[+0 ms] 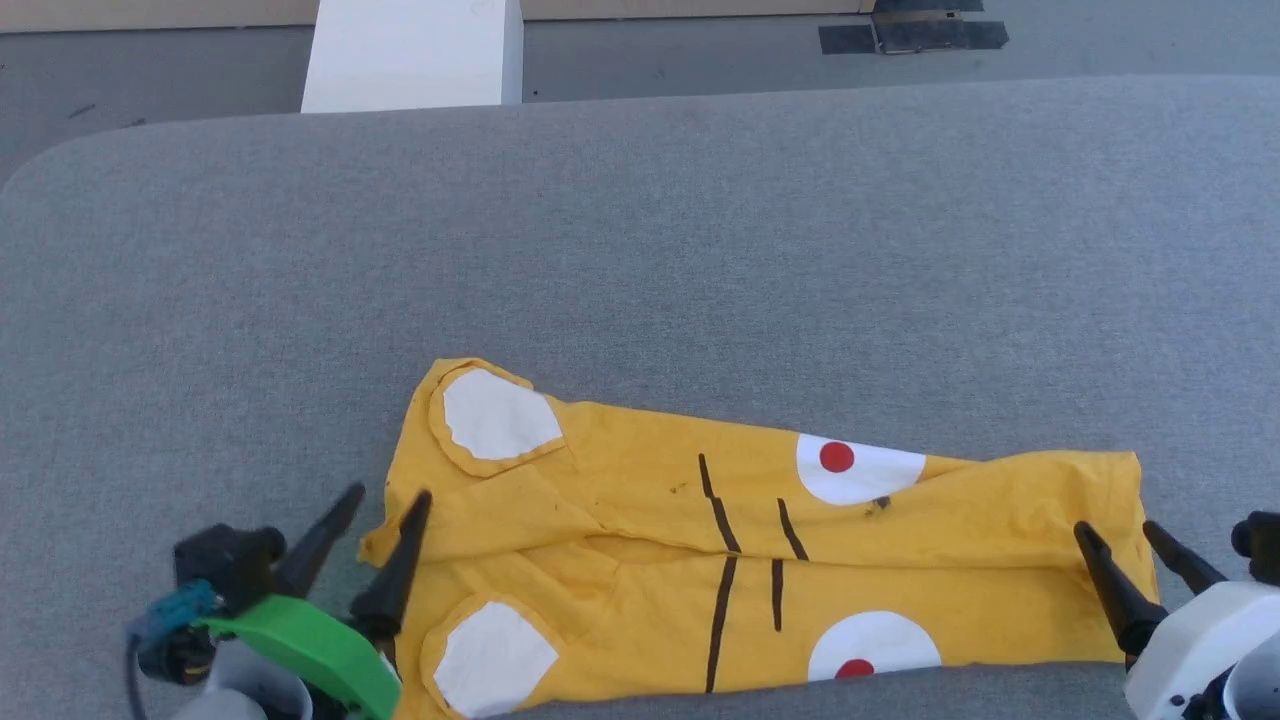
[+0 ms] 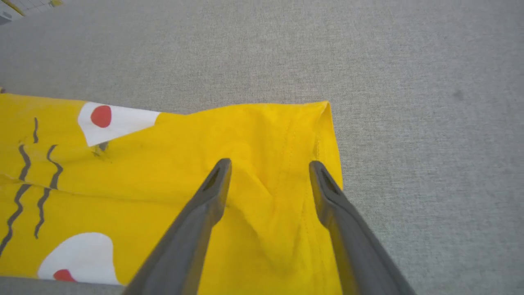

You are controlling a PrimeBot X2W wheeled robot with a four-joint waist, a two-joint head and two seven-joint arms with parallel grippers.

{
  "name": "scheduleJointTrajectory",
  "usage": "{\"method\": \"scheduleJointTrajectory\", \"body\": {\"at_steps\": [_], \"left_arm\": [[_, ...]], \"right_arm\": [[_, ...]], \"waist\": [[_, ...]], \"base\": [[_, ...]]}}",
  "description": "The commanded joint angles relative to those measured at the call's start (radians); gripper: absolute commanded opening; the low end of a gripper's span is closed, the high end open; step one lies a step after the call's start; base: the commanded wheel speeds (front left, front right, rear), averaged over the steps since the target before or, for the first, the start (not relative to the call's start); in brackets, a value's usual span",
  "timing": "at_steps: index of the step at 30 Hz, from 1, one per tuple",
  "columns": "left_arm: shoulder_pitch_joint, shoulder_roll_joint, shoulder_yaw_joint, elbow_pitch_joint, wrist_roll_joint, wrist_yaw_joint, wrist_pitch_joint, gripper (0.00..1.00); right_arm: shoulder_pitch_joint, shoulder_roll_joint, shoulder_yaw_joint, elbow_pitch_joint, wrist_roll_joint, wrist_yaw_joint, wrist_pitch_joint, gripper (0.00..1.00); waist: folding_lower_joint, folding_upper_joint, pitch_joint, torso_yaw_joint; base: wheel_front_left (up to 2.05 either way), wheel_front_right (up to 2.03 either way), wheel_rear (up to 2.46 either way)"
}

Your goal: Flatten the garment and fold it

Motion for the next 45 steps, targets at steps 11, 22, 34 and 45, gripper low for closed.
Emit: {"method": "scheduleJointTrajectory", "body": {"at_steps": [11,22,34,45], "left_arm": [[0.176,-0.2,0.463,-0.337,0.428,0.129,-0.032,1.0],[0.242,-0.321,0.537,-0.33,0.553,0.038,-0.032,1.0],[0.23,-0.377,0.582,-0.304,0.603,-0.035,-0.032,1.0],[0.251,-0.412,0.604,-0.282,0.623,-0.075,-0.032,1.0]], "right_arm": [[0.021,0.048,-0.116,-0.021,-0.044,-0.001,0.023,1.0],[-0.021,0.055,-0.106,0.122,-0.085,-0.001,0.009,1.0],[-0.06,0.043,-0.063,0.2,-0.001,-0.001,0.068,0.0],[-0.09,-0.046,-0.272,0.22,-0.077,-0.001,0.019,0.0]], "waist": [[0.0001,0.0,-0.015,-0.017],[0.0001,0.0,0.01,0.016],[0.0001,0.0,0.024,0.018],[0.0001,0.0,-0.009,0.001]], "base": [[0.0,0.0,0.0],[0.0,0.0,0.0],[0.0,0.0,0.0],[0.0,0.0,0.0]]}}
